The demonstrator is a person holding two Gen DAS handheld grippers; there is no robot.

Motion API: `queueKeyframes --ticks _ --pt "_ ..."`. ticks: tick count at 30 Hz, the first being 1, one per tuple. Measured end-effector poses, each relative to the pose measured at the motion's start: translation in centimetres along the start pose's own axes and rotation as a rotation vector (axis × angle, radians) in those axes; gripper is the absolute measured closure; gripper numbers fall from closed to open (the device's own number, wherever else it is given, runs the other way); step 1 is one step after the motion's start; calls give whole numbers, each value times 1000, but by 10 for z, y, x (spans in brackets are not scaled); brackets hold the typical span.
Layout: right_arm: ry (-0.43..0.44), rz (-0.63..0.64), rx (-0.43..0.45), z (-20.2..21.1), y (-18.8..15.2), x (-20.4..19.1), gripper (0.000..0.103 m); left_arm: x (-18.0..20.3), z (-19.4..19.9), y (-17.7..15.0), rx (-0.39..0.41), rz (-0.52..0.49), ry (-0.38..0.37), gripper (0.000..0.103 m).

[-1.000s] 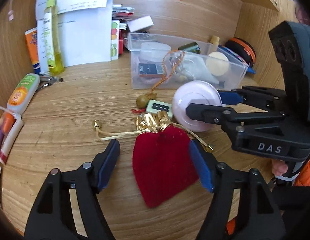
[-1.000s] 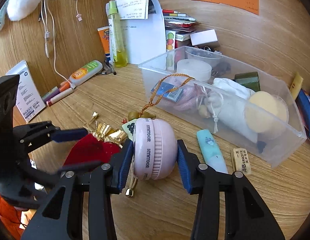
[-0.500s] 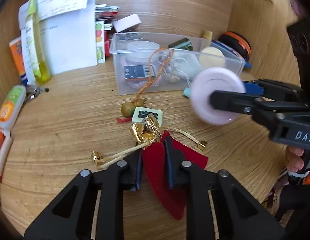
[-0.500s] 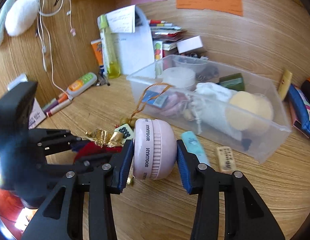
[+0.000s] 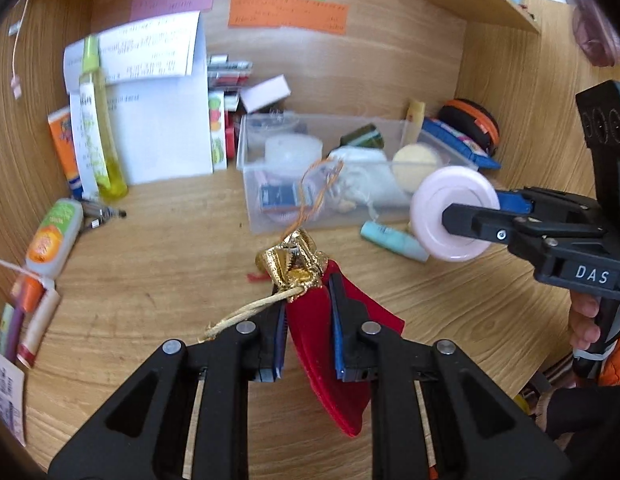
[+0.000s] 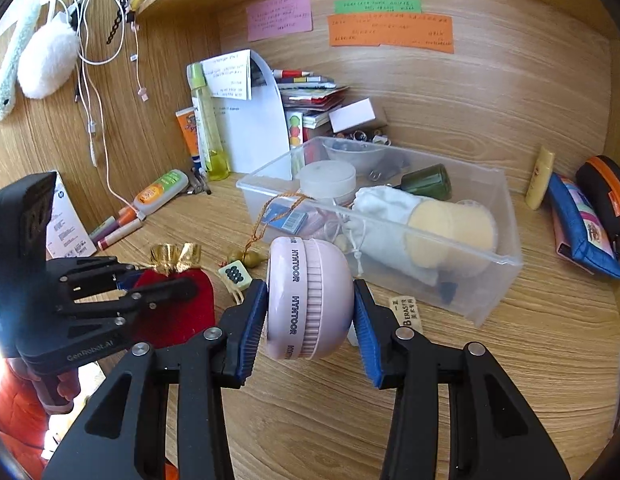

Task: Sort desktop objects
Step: 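Carry the red pouch and pink compact over the clear box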

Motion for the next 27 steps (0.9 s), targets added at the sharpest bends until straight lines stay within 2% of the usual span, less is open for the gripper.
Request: queueKeyframes --ticks 10,12,19,27 --pt "-5 -20 45 11 15 17 64 7 6 27 48 31 -36 85" --pt "-5 -25 50 11 17 23 64 11 9 35 61 24 -65 85" --pt "3 -86 59 6 26 48 64 22 3 66 88 -3 -86 85" --pt "-25 -90 77 9 44 69 64 31 -7 98 107 -20 -112 85"
Point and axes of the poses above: each gripper's, at about its wrist camera, not at the fingertips, and z roughly against the way its jaws point, x to its right, y to its top, the point moved 10 cm from there along -z, roughly the way its jaws point, and after that the axes turned 2 degrees about z, right-handed, at the moved point
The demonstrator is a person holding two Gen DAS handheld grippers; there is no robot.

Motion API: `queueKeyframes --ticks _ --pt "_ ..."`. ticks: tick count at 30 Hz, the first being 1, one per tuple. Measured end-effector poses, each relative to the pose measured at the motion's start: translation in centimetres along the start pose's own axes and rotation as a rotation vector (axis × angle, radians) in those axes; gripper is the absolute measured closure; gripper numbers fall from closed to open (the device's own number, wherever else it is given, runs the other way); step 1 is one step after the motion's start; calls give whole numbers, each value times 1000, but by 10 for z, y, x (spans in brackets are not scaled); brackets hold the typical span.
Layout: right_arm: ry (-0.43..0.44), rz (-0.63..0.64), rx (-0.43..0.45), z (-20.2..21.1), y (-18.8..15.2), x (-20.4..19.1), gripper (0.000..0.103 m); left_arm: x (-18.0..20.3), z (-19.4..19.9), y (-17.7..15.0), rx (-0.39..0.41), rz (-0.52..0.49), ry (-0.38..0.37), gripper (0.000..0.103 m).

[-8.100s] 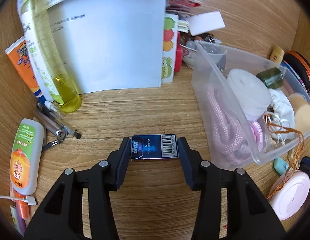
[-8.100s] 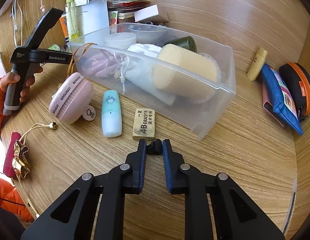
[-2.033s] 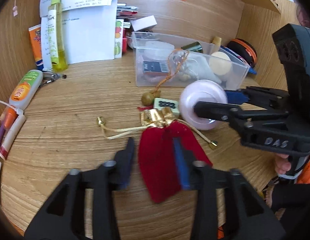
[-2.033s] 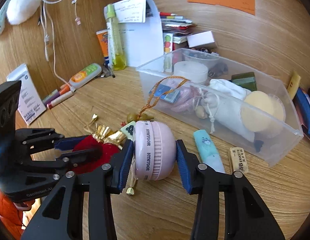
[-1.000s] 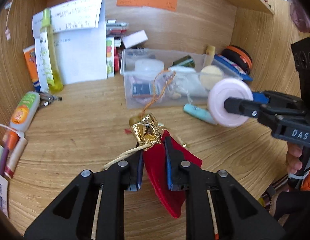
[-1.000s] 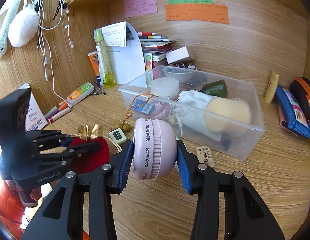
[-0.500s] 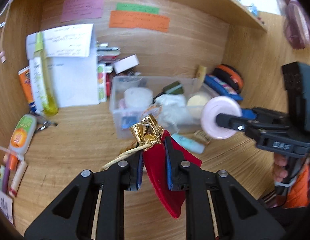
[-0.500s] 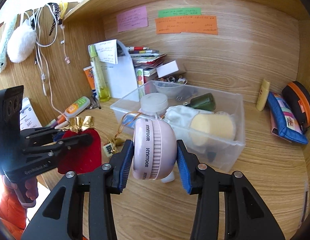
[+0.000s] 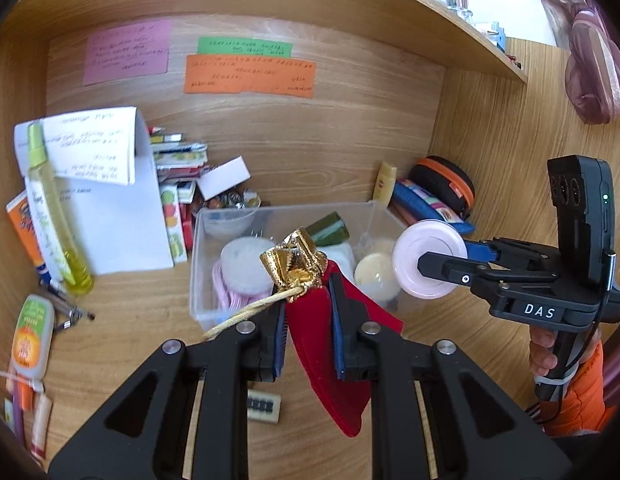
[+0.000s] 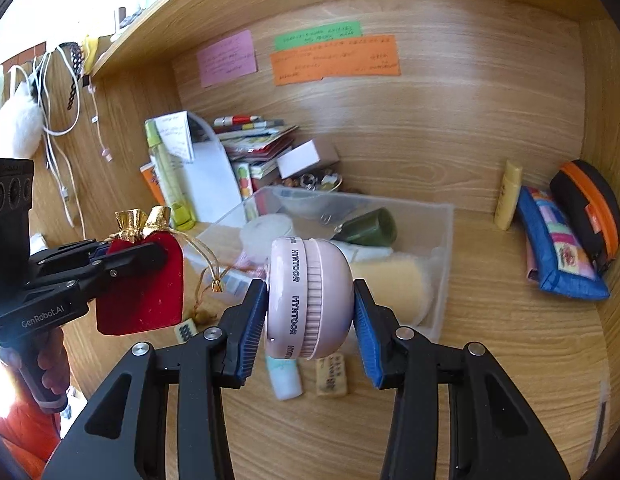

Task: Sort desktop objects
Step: 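Carry the red pouch and pink compact over the clear box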

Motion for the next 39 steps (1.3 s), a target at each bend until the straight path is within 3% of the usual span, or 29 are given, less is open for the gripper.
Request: queueKeyframes --ticks 16,32,39 --pt "-42 -5 16 -6 38 27 64 -18 -30 51 21 -32 27 85" --pt "-19 45 -55 -53 57 24 64 -34 -87 59 -60 13 -3 85" --pt "-3 32 -98 -81 48 24 64 -34 -112 48 -120 9 -14 85"
Point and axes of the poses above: each gripper's, at about its wrist camera, not at the fingertips, and z roughly against the way its jaws point, x to its right, y to its top, the point moved 10 cm from there along -z, roughly the way its jaws point, and after that the axes turned 2 degrees about z, right-handed, at the moved point
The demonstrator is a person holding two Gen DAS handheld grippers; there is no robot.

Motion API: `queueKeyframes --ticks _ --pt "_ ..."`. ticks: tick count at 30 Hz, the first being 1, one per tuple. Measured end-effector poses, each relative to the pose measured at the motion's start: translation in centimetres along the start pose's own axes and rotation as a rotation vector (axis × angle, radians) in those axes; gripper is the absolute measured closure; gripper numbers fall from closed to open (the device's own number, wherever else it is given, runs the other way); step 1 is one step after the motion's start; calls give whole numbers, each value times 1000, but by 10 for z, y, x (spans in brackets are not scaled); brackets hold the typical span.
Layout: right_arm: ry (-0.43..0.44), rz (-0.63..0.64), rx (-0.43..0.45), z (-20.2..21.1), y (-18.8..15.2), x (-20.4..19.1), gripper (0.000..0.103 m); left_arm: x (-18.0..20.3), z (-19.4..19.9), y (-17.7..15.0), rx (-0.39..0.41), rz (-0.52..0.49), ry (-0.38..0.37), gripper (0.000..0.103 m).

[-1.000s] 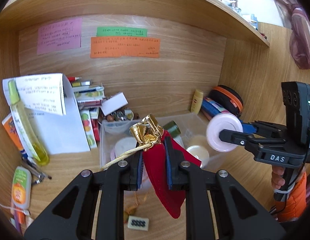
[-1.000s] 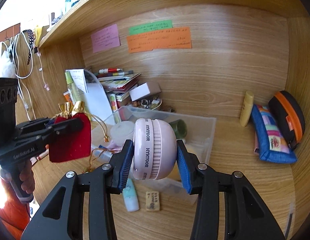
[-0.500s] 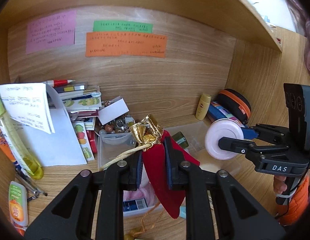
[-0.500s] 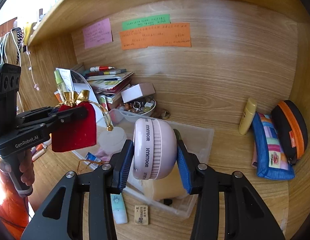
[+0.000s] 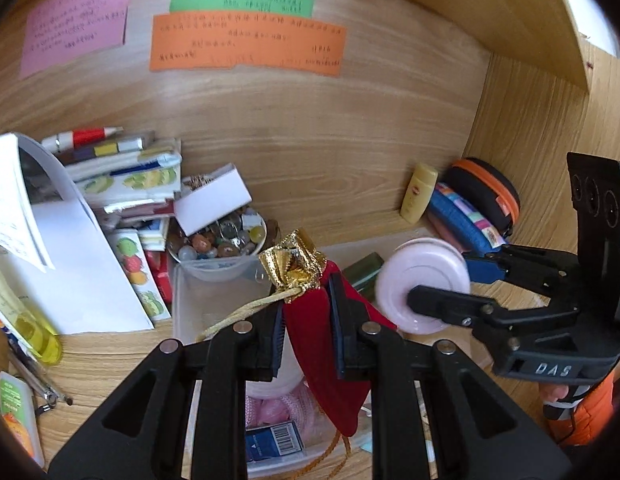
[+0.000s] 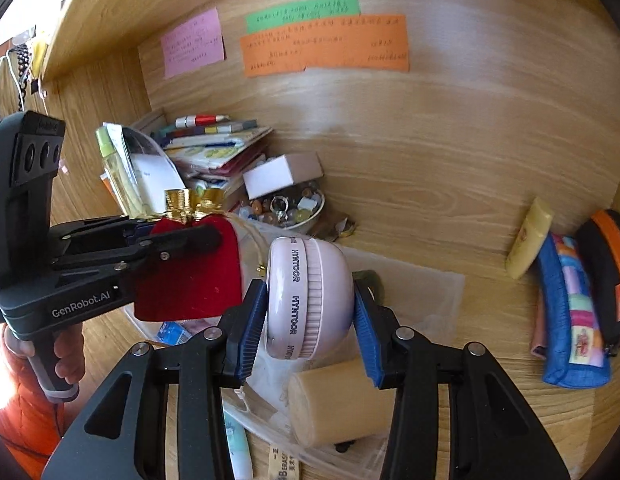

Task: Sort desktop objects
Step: 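Carry the red pouch and pink compact over the clear box, then lower both items into the box and open both grippers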

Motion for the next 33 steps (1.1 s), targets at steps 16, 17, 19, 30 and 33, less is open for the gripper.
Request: queueKeyframes --ticks 16,17,19,30,33 --pt "-50 23 -22 -23 -15 6 63 12 -33 -21 -72 -109 81 76" --pt "-58 35 -19 -22 -15 6 60 12 -33 -21 -70 -110 81 74" --pt "-74 48 -20 -22 -15 5 55 9 -31 -19 -66 -106 83 68" --pt "-116 64 32 -4 -7 9 20 9 -14 -12 -31 -105 113 39" --pt "-123 65 47 1 -3 10 15 7 -7 -9 -17 -103 137 31"
Point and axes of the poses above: each gripper's, at about its wrist camera, not at the fingertips, and z roughly against the way its jaws point, x to its right, y to its top, the point moved 10 cm from there along -z, roughly the way its jaws point, and after that the axes turned 2 degrees about z, right-handed, at the moved point
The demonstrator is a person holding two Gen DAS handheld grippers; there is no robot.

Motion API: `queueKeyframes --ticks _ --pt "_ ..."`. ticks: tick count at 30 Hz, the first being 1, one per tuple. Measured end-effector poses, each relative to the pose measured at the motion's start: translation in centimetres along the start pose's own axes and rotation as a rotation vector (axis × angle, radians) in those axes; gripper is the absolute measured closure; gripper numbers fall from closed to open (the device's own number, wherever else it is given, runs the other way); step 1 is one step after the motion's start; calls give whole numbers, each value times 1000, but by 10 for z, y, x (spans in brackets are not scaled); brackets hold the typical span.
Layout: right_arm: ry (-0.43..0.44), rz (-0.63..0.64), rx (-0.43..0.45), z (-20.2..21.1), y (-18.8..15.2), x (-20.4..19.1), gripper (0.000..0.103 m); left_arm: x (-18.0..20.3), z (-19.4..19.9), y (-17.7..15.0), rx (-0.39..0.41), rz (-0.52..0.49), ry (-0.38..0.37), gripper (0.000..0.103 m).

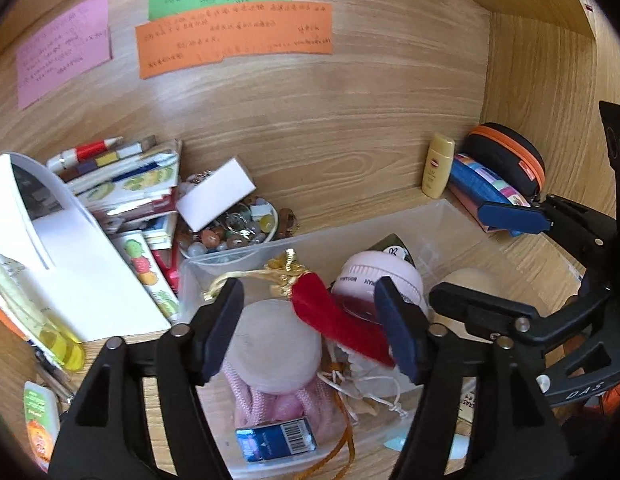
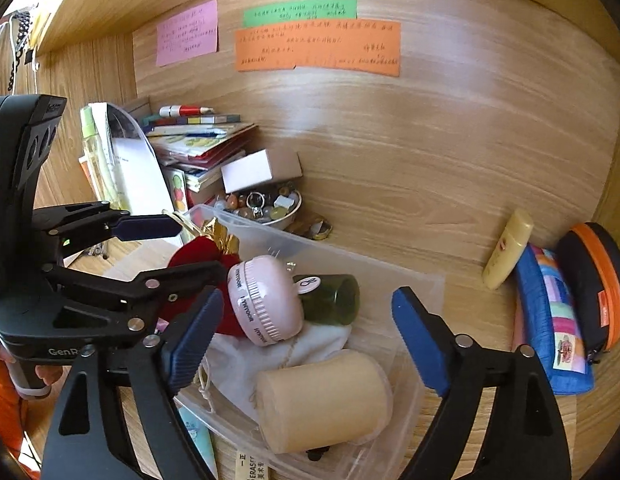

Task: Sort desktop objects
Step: 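Lower both items into the box and open both grippers, then move the right gripper toward the light blue tube and eraser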

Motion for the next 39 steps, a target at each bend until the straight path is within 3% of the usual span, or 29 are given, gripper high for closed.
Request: queueKeyframes --ticks 6,14,30,39 --pt "-6 -8 7 5 4 4 6 -10 18 -4 2 19 22 18" --pt "-9 -19 34 24 13 4 4 -20 58 -11 59 9 71 7" --pt "-68 3 75 71 -5 -4 1 -26 95 -46 76 31 66 5" --pt "-79 -41 17 70 -34 -4 1 -39 89 -79 18 60 72 4"
Point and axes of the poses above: each gripper's, at about its wrist camera, not at the fingertips, and z roughly against the way its jaws point, x to its right, y to its top, the point moved 10 cm from there along -z, roughly the way its jaws point, and after that the axes turned 2 degrees about z, right-handed, at the moved point
